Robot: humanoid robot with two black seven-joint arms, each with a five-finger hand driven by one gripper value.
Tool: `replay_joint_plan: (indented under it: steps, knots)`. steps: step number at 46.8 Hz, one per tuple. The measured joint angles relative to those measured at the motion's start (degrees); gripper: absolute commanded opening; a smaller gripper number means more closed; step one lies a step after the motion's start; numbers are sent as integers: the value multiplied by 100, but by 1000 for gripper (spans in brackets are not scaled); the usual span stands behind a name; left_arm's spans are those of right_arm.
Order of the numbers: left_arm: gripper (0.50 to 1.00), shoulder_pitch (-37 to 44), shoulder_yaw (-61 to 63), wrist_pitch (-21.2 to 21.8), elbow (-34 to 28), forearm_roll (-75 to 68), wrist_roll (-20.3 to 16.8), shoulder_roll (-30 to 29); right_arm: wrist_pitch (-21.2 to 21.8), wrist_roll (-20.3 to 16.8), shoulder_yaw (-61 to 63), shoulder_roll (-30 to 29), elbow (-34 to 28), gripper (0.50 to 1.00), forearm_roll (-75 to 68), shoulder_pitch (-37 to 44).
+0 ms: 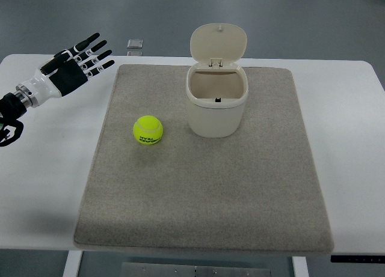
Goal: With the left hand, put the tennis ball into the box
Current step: 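Move the left hand forward over the mat toward the tennis ball, then lower the left hand around the tennis ball and close fingers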
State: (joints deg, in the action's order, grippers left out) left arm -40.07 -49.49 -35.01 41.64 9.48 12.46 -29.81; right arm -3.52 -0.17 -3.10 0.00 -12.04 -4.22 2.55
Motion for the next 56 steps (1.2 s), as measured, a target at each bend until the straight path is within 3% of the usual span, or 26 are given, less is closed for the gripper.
replay_joint_plan:
  steps: [6, 14, 20, 27, 35, 42, 56]
  knots:
    - [994, -22, -114, -1, 62, -1789, -328, -157, 0, 0, -2, 0, 3, 913, 0, 5]
    - [992, -42, -81, -1, 438, -3703, -1747, -617, 0, -1, -1, 0, 0, 913, 0, 0]
    - [992, -4, -20, -1, 950, -4856, -2340, -869, 0, -1, -2, 0, 0, 913, 0, 2]
    - [994, -93, -13, -1, 1118, -5796, -2456, -972, 0, 0, -1, 0, 0, 913, 0, 0]
    - [994, -269, 38, 2, 1204, -5892, -2466, -1043, 0, 0, 0, 0, 0, 915, 0, 0]
    - [994, -291, 177, 2, 1755, -6490, -2482, -1270, 0, -1, 0, 0, 1, 913, 0, 5]
    - [992, -296, 332, 1, 2454, -8430, -2976, -1299, 0, 0, 1, 0, 0, 915, 0, 1]
